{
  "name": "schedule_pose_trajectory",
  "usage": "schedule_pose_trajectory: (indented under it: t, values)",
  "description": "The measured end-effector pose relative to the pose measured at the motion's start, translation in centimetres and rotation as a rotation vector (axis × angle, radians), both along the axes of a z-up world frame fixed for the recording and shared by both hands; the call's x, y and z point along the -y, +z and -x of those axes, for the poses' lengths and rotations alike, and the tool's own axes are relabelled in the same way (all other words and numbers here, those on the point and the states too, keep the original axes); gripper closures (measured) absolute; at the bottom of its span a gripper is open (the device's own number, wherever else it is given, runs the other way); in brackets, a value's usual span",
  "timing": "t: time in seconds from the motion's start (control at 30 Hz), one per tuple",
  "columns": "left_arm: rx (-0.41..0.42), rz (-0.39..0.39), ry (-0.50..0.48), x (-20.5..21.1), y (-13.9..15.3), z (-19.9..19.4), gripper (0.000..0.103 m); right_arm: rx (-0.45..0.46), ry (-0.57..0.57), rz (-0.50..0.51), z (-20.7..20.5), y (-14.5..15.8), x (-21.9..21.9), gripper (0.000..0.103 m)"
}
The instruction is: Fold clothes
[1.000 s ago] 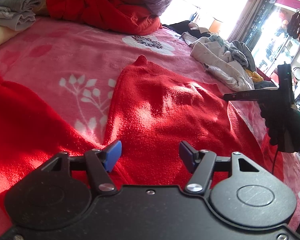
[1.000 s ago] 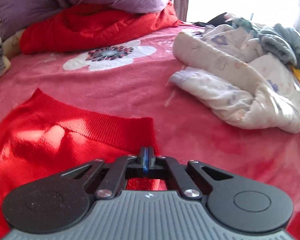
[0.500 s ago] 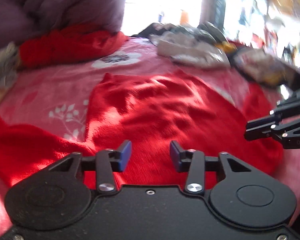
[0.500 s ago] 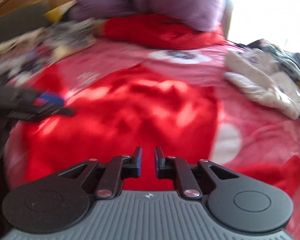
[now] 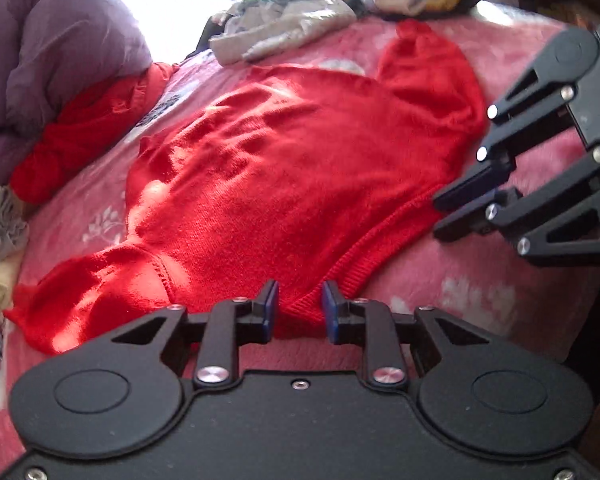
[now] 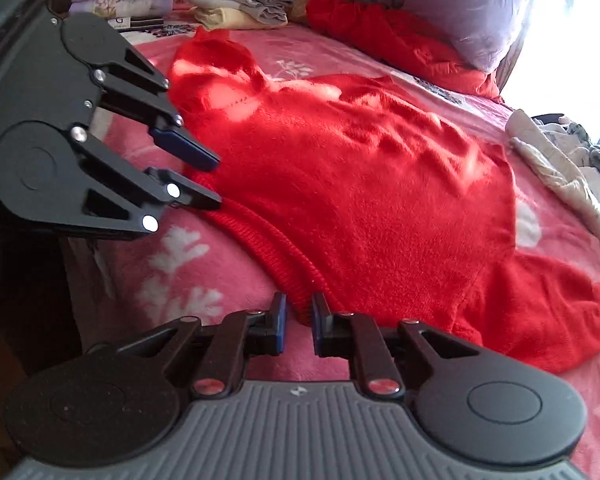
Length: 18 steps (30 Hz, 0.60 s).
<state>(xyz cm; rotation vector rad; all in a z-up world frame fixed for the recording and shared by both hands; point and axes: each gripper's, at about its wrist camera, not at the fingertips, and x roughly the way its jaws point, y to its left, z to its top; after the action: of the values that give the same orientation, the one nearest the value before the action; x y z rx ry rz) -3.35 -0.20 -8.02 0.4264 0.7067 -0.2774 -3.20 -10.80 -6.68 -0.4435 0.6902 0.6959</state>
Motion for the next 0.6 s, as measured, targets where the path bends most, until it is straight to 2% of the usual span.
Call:
schedule_pose_trajectory:
  t: [0.07, 0.13, 0.17, 0.23, 0.33, 0.43, 0.5, 0.6]
  values:
    - [-0.014, 0.038, 0.039, -0.5, 0.0, -0.2, 0.08, 0.023, -0.016, -0.072, 0.2, 1.0, 0.4, 0.088]
    - [-0.058, 0.05, 0.052, -0.8, -0.3, -0.7, 0.08, 0.051, -0.059, -0.087, 0.1, 0.6, 0.3, 0.081]
    - [-0.075, 0.062, 0.053, -1.0, -0.3, -0.9, 0.079, -0.027, -0.062, -0.065, -0.8, -0.4, 0.0, 0.081]
    - [-0.092, 0.132, 0.073, -1.9, 0.9, -1.0, 0.079, -0.081, -0.044, -0.054, -1.2, -1.5, 0.1, 0.082]
    - [-0.026, 0.266, 0.207, -5.2, 2.4, -0.7, 0.079, -0.059, -0.043, -0.073, -0.6, -0.4, 0.6, 0.083]
    - [0.042, 0.427, 0.417, -9.8, 3.5, -1.3, 0.079, -0.009, -0.088, -0.136, -0.6, 0.3, 1.7, 0.083]
    - [0.064, 0.464, 0.51, -11.7, 3.5, -2.2, 0.079, 0.01, -0.126, -0.175, -1.1, 0.4, 2.1, 0.083]
    - [0.073, 0.459, 0.53, -12.4, 2.9, -3.8, 0.079, 0.038, -0.179, -0.188, -1.8, 0.0, 2.4, 0.082]
